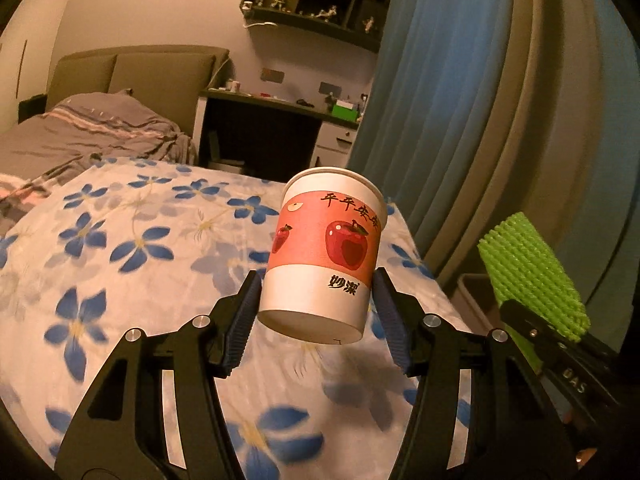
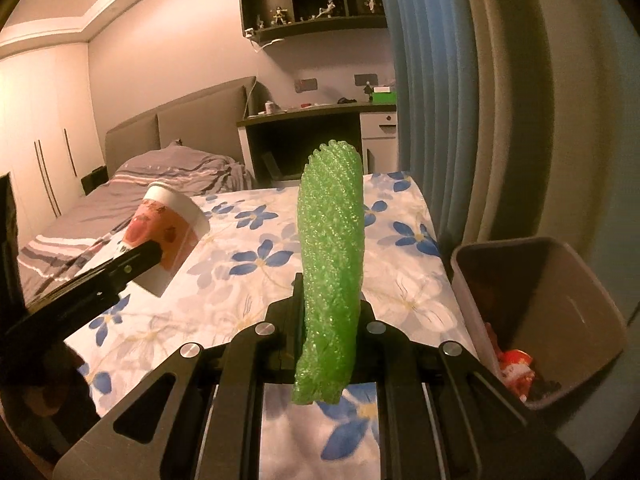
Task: Collect trash
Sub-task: 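Carry the cup and green sleeve over the grey bin with both tools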
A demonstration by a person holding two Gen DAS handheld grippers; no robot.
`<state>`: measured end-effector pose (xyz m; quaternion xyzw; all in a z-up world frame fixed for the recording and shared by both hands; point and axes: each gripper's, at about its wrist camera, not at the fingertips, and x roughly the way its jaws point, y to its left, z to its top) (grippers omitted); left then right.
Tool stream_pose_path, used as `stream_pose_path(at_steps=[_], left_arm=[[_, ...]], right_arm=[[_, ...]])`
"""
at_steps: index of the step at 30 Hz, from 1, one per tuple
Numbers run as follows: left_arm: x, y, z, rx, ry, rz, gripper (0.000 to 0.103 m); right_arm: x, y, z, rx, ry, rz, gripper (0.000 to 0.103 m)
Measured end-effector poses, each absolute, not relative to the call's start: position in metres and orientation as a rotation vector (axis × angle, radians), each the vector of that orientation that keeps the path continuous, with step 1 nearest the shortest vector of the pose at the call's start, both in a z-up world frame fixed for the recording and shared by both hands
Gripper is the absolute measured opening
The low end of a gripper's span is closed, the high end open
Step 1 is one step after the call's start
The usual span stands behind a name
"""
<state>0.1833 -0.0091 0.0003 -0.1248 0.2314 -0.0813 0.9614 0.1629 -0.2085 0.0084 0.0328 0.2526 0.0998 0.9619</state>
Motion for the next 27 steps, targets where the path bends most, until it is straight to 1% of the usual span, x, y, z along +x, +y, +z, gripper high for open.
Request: stream_pose_path(at_steps=[9, 17, 27], left_arm=[[0.136, -0.036, 0.000, -0.263, 0.438, -0.177, 0.056], [0.129, -0.078, 0.002, -0.247, 0.439, -0.229, 0.056], [0.139, -0.135, 0.001, -0.231, 0.434, -0.318, 0.056]], right_arm=[[0.129, -0.235, 0.010, 0.075, 0.491, 0.183, 0.014], [0.106, -0.260, 0.013, 0.086, 0.460, 0.136, 0.014], [0.102, -0.299, 0.011, 0.090, 0.430, 0.051, 0.014]])
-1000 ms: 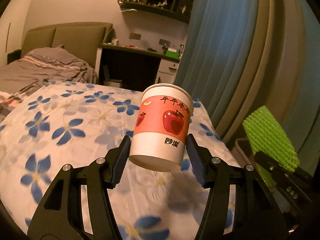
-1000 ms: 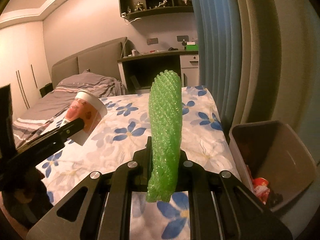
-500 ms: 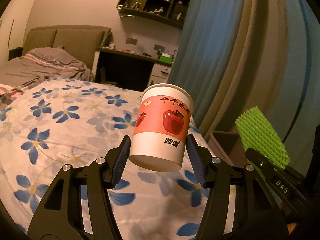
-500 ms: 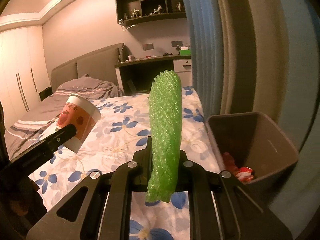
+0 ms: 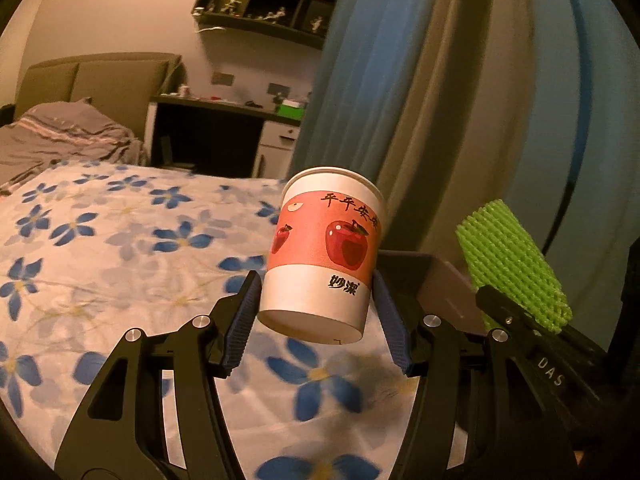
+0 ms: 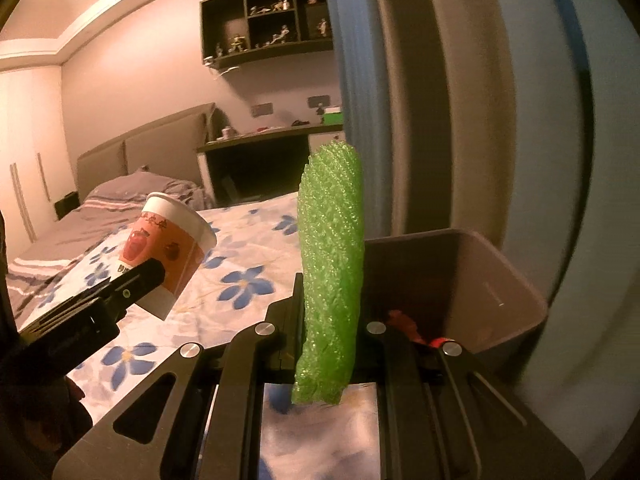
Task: Collect trash
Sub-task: 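Carry the cup and green sleeve over the grey bin with both tools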
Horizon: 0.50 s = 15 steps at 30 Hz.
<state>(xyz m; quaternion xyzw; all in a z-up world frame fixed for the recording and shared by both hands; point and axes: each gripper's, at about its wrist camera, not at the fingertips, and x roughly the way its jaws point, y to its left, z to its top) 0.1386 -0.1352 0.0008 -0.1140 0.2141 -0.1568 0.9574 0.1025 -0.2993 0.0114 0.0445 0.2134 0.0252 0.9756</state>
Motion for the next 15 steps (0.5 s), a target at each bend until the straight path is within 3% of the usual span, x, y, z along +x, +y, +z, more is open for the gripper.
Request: stream_pose_path(at_steps=[15], left_arm=[[0.188, -0.229, -0.016, -0.222, 0.458, -0.435, 0.056]], right_arm=[[0.133, -0.344, -0.005, 0.053, 0.444, -0.060, 0.014]])
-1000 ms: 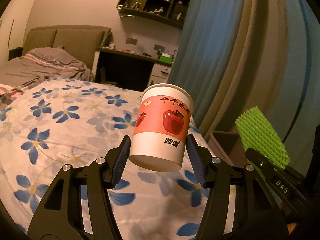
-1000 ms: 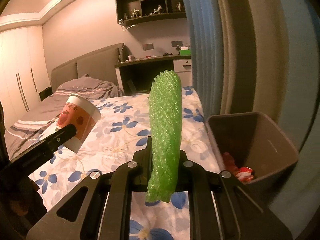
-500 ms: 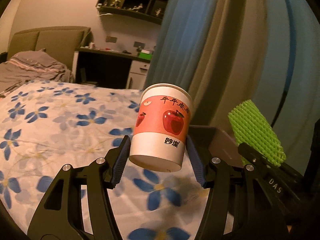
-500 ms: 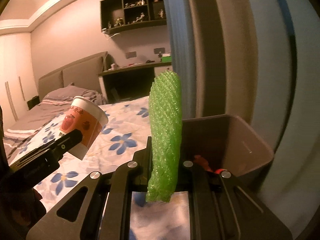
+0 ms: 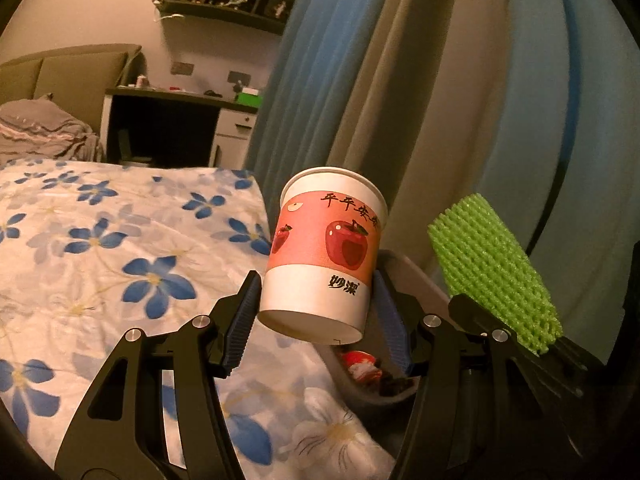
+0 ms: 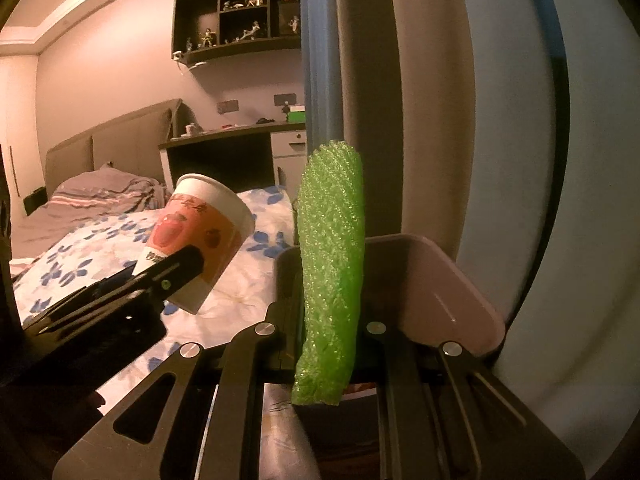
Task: Collect trash
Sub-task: 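Carry the cup and green sleeve over the grey bin with both tools, then open both tools to drop the cup and green sleeve into the bin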
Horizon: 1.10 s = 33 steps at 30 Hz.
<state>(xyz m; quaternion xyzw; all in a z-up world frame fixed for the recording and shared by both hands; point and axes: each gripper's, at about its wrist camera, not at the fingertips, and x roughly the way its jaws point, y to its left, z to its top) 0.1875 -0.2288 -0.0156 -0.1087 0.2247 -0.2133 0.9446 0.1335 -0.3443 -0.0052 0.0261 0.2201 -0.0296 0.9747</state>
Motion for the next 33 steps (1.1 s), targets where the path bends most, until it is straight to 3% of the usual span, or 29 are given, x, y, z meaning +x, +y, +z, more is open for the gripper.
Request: stream_pose_path(at_steps=[26, 33], left_arm=[[0.245, -0.281, -0.049, -0.193, 0.576, -0.573, 0.057], [0.255, -0.278, -0.056, -0.226, 0.602, -0.637, 0.062]], right_arm=[[0.171, -0.380, -0.021, 0.094, 0.485, -0.126, 0.014], [0.176, -0.388, -0.023, 0.116, 0.491, -0.138, 0.027]])
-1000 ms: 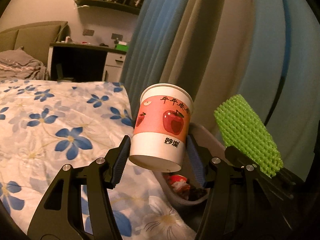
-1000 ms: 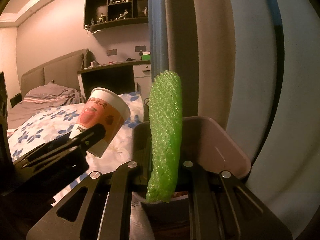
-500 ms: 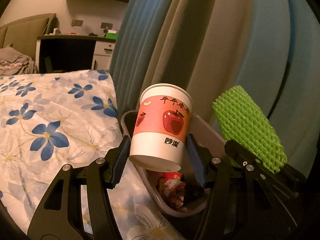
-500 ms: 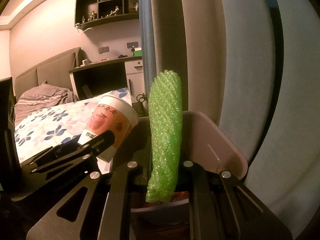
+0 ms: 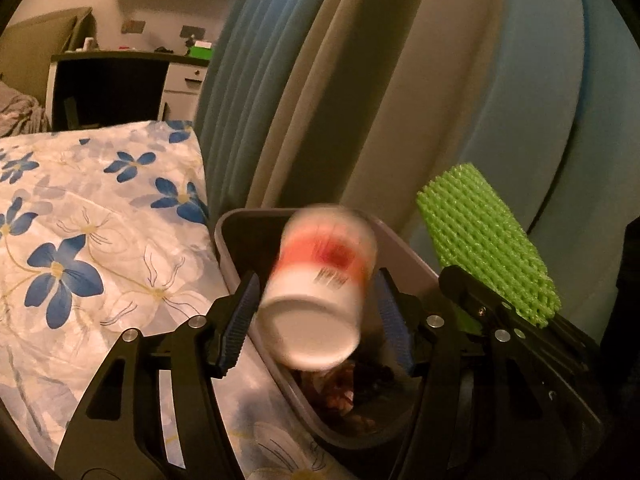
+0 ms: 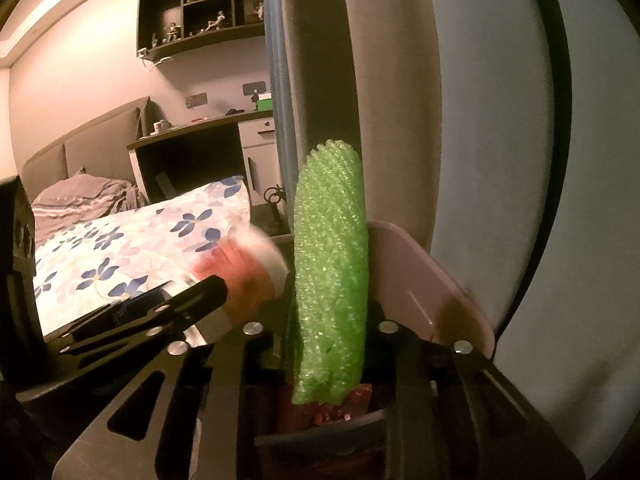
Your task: Collect trash
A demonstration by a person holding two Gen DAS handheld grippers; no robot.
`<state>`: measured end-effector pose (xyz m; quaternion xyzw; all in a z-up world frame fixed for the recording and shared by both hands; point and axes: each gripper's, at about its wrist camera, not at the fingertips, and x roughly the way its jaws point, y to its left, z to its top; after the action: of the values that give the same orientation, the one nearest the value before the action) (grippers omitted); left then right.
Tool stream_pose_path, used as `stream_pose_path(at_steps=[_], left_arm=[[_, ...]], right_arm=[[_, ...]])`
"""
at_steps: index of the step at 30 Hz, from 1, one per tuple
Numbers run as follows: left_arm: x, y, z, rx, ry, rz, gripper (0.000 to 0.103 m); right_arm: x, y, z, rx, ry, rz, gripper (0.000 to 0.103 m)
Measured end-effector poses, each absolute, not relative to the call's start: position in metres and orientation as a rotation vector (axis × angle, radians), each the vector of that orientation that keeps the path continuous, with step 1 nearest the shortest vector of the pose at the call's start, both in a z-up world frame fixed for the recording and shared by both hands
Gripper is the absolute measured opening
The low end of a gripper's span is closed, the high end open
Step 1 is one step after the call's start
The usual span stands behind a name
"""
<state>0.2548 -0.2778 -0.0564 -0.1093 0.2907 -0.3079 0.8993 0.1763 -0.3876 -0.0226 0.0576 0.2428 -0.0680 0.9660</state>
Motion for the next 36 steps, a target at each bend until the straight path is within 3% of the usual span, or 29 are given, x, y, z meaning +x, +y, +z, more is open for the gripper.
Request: stream_pose_path(at_steps=[1, 3, 10, 11, 15, 18, 36], left_arm=[[0.255, -0.276, -0.057, -0.241, 0.604, -0.654, 0.067], [0.254, -0.273, -0.057, -0.252, 0.600, -0.653, 0.073], [0.248, -0.248, -0.051, -0.258, 0.608, -0.555, 0.091], [0.244, -0.242, -0.049, -0.247, 0.598, -0.518, 0.093], [0.228, -0.221, -0.042, -0.184, 0.573, -0.410, 0.095], [0.212, -0.204, -0.038, -0.139, 0.550, -0.344, 0.097], [0.109, -0.106, -0.018, -0.067, 0.498, -0.167, 0.097]], right_arm=[[0.177, -0.389, -0.023, 0.124, 0.494, -0.138, 0.028], [0.177, -0.393, -0.023, 0.132, 0.494, -0.147, 0.041], [0.170, -0.393, -0.020, 0.131, 0.473, -0.155, 0.061], [0.168, -0.392, -0.018, 0.130, 0.466, -0.159, 0.069], [0.156, -0.380, -0.017, 0.122, 0.447, -0.169, 0.088], [0.148, -0.369, -0.019, 0.125, 0.457, -0.162, 0.095], [0.070, -0.279, -0.008, 0.084, 0.411, -0.118, 0.097]])
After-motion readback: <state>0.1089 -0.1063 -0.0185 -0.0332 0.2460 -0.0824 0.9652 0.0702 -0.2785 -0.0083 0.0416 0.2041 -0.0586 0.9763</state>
